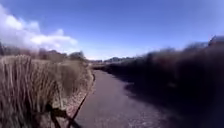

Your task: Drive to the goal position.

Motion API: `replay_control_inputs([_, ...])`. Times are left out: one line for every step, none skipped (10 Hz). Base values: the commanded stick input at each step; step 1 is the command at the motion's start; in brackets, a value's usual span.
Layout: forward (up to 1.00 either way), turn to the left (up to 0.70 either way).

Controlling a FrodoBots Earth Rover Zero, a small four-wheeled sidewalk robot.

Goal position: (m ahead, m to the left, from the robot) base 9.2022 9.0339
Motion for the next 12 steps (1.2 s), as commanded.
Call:
replay_control_inputs([0.70, 0.03])
replay_control_inputs([0.70, 0.04])
replay_control_inputs([0.70, 0.05])
replay_control_inputs([0.70, 0.06])
replay_control_inputs([0.70, 0.07])
replay_control_inputs([0.70, 0.07])
replay_control_inputs([0.70, 0.08])
replay_control_inputs([0.70, 0.09])
replay_control_inputs([0.70, 0.10])
replay_control_inputs([0.70, 0.11])
replay_control_inputs([0.70, 0.12])
replay_control_inputs([0.70, 0.13])
